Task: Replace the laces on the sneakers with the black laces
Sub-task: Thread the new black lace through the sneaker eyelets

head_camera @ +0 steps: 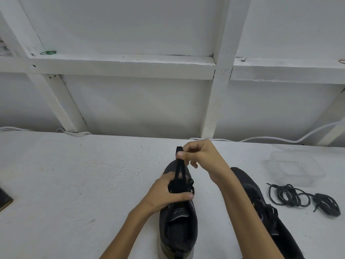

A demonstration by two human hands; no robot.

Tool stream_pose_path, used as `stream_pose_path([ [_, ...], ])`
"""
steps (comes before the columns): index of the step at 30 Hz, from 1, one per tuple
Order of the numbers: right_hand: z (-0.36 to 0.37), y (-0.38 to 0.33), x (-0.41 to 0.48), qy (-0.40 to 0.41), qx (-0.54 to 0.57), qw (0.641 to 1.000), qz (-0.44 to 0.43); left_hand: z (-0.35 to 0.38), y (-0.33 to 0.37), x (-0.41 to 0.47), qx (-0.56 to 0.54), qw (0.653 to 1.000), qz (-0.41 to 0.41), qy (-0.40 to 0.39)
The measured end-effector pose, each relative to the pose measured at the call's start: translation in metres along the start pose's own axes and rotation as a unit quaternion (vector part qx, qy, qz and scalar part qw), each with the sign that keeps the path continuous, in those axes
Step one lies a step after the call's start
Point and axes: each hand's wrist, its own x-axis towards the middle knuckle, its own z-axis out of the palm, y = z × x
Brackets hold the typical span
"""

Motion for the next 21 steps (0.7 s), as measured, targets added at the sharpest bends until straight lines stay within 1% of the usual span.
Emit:
stream_pose_path([
  [6, -0.008, -0.037, 0.020, 0.062, 0.118, 0.989, -0.055, 0.000, -0.007, -0.001, -0.017, 1.000, -0.016, -0.005],
  [8, -0.006, -0.046, 0.027, 0.059, 0.130, 0.988, -0.062, 0.000, -0.007, -0.001, -0.020, 1.000, -0.016, -0.003],
  [13, 0.007, -0.041, 0.033, 0.046, 0.223, 0.973, -0.043, 0.001, -0.006, -0.002, -0.035, 0.999, -0.029, -0.004],
  [16, 0.008, -0.035, 0.032, 0.030, 0.206, 0.977, -0.040, 0.001, -0.006, -0.007, -0.047, 0.999, -0.013, 0.019],
  [18, 0.006, -0.033, 0.030, 0.028, 0.172, 0.984, -0.037, 0.002, 0.000, -0.011, -0.069, 0.996, 0.019, 0.050],
  [21, 0.003, -0.032, 0.026, 0.047, 0.122, 0.991, -0.028, 0.002, 0.026, -0.018, -0.157, 0.981, 0.083, 0.075],
])
